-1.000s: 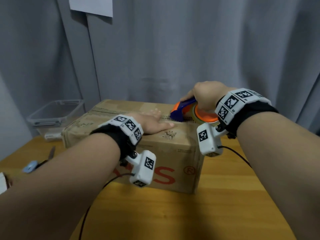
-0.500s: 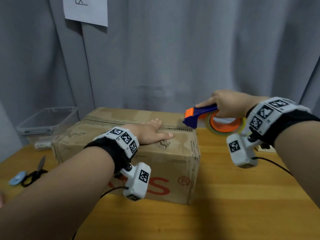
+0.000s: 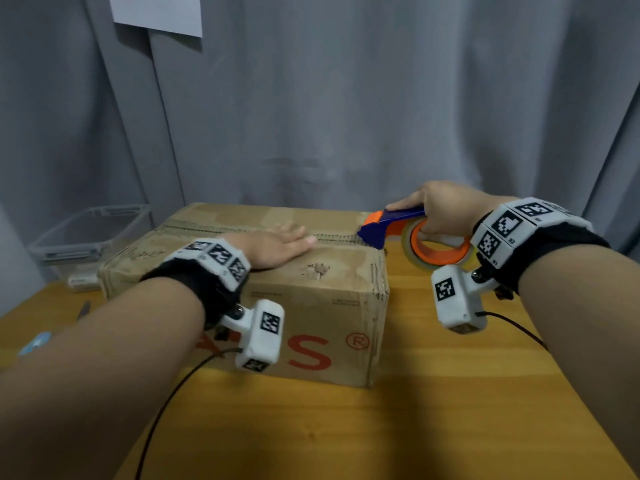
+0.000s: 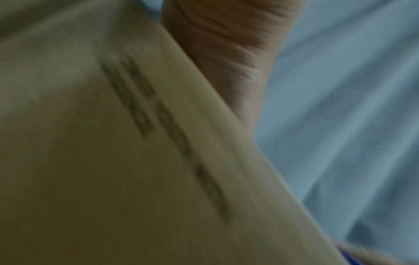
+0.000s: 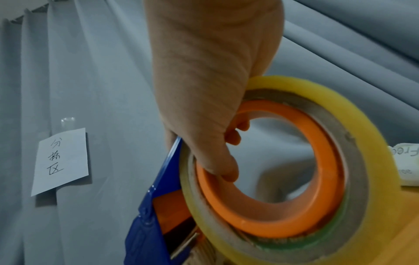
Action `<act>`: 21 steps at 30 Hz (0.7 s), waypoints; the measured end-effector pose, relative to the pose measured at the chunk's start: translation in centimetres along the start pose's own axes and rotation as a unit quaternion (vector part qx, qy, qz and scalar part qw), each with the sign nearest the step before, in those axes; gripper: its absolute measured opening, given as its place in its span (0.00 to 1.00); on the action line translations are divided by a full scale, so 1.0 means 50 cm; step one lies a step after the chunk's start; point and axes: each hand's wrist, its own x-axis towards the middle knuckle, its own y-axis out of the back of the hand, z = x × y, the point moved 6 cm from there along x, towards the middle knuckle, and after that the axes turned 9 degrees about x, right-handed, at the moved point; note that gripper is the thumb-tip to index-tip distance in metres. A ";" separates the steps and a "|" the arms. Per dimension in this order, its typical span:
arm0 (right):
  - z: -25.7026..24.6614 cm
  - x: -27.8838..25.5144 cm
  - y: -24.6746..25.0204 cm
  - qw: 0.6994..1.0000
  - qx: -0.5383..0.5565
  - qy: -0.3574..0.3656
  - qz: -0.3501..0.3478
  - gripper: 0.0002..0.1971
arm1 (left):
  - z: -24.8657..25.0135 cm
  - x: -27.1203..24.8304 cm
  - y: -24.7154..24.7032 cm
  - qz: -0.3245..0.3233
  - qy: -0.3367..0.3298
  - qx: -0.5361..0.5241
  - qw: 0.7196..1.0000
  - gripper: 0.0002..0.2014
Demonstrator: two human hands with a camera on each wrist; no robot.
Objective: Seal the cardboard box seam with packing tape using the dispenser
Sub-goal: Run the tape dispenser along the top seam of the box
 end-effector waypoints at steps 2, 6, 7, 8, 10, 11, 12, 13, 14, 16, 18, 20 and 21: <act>0.002 -0.009 -0.005 1.000 0.019 -0.008 0.006 0.33 | -0.034 -0.012 0.000 -0.002 0.035 -0.001 0.999 0.35; 0.000 -0.025 -0.011 0.998 0.047 -0.015 0.024 0.31 | 0.037 -0.012 0.014 -0.018 0.085 0.047 0.995 0.47; -0.001 -0.027 -0.011 0.998 0.054 -0.014 0.028 0.31 | 0.086 -0.013 0.016 -0.016 0.067 0.046 0.997 0.49; -0.002 -0.029 -0.011 0.998 0.060 -0.014 0.032 0.30 | 0.137 -0.015 0.015 -0.012 0.042 0.045 0.998 0.49; -0.001 -0.034 -0.013 0.997 0.069 -0.014 0.039 0.30 | 0.210 -0.021 0.013 -0.001 0.006 0.047 0.999 0.47; 0.002 -0.036 -0.016 0.996 0.072 -0.017 0.042 0.30 | 0.227 -0.020 0.013 0.003 0.001 0.050 0.999 0.45; 0.004 -0.039 -0.019 0.996 0.077 -0.021 0.044 0.30 | 0.229 -0.012 0.011 0.007 0.006 0.051 0.999 0.45; 0.006 -0.042 -0.021 0.995 0.081 -0.023 0.047 0.31 | 0.221 -0.004 0.009 0.010 0.017 0.048 0.999 0.47; 0.008 -0.045 -0.023 0.995 0.084 -0.023 0.049 0.31 | 0.212 0.004 0.006 0.012 0.028 0.044 0.999 0.49; 0.008 -0.050 -0.022 0.995 0.083 -0.021 0.051 0.32 | 0.203 0.013 0.004 0.016 0.026 0.038 0.999 0.49; 0.004 -0.054 -0.022 0.996 0.080 -0.016 0.043 0.32 | 0.204 0.012 0.004 0.010 0.005 0.043 0.999 0.46; -0.009 -0.062 -0.023 0.996 0.083 -0.001 0.023 0.32 | 0.186 0.012 0.008 0.006 -0.016 0.042 0.999 0.47; -0.018 -0.067 -0.024 0.996 0.086 0.009 0.010 0.33 | 0.170 0.013 0.010 0.004 -0.027 0.035 0.999 0.49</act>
